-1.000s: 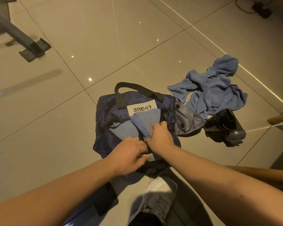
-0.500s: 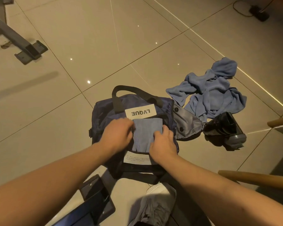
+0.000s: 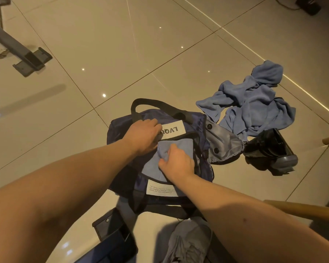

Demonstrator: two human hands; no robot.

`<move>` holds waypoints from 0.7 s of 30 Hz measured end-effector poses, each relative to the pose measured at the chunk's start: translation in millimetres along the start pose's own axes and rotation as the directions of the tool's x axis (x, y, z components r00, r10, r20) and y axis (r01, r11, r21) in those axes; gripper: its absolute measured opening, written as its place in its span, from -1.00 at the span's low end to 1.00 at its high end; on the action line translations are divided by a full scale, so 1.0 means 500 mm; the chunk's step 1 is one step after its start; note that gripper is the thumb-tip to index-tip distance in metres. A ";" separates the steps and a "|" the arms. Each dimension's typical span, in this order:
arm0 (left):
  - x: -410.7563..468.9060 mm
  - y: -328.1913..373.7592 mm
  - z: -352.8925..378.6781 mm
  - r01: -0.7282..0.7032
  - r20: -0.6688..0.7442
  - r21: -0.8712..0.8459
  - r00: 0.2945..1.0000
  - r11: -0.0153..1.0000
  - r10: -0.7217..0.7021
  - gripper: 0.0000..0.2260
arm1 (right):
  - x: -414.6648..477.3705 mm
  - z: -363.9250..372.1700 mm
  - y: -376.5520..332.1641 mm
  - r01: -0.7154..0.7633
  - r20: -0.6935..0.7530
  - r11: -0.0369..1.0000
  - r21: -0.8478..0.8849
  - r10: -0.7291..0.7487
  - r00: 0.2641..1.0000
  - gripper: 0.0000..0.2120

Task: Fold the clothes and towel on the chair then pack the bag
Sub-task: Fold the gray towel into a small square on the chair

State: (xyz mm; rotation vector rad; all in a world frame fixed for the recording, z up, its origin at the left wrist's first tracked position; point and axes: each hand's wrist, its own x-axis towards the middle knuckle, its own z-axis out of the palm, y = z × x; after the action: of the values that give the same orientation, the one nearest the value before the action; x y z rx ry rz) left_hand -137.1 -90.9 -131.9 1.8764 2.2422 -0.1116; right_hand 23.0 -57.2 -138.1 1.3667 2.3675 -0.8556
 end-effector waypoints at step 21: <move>-0.045 0.007 0.004 0.045 -0.238 -0.264 0.965 0.964 -0.110 -0.80 | -0.002 0.028 0.039 -0.055 -0.011 0.998 -0.003 0.055 0.998 -0.50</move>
State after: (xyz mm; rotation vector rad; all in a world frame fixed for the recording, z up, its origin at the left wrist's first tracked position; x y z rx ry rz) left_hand -129.6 -112.4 -129.0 1.7461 2.3558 0.4084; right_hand 39.5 -59.3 -155.4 1.4317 2.3272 -0.8313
